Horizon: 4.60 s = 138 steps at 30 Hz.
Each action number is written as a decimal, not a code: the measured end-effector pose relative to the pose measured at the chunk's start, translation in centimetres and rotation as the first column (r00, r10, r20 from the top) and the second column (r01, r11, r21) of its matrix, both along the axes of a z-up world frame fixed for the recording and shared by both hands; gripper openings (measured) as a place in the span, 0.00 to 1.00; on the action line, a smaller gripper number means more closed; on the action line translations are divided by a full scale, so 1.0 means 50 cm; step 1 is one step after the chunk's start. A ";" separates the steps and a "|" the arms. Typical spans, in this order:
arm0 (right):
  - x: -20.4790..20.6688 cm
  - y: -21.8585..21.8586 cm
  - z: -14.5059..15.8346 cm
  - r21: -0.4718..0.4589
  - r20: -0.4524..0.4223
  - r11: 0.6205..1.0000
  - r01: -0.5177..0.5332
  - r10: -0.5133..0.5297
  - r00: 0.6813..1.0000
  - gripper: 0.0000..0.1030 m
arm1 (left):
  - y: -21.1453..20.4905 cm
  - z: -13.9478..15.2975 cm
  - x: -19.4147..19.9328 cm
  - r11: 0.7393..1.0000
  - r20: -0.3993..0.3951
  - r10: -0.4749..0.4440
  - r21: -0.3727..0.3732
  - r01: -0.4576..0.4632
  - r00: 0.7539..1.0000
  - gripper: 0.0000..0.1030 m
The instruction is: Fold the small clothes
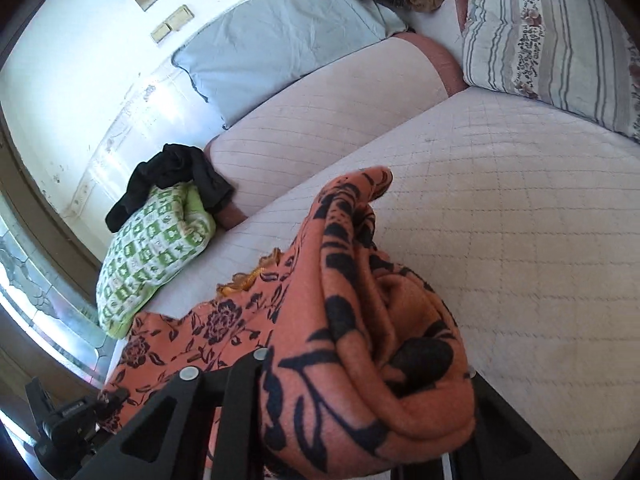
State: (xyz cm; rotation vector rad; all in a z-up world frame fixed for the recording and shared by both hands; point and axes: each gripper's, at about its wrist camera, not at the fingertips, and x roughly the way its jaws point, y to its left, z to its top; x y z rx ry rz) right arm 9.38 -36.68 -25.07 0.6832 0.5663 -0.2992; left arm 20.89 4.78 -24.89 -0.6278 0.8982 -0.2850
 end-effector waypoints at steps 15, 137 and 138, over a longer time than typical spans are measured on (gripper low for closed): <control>-0.134 -0.146 0.005 0.213 -0.131 0.913 0.348 -0.327 0.936 0.63 | 0.012 -0.064 0.023 0.999 -0.112 -0.047 -0.011 0.046 0.993 0.27; -0.005 -0.060 0.070 0.024 -0.025 0.923 -0.385 0.385 0.923 0.32 | -0.329 0.013 -0.053 0.722 0.165 -0.653 0.432 0.541 0.739 0.84; -0.007 -0.044 0.058 0.041 -0.050 0.911 -0.410 0.412 0.910 0.32 | -0.334 -0.001 -0.050 0.706 0.128 -0.656 0.453 0.544 0.744 0.84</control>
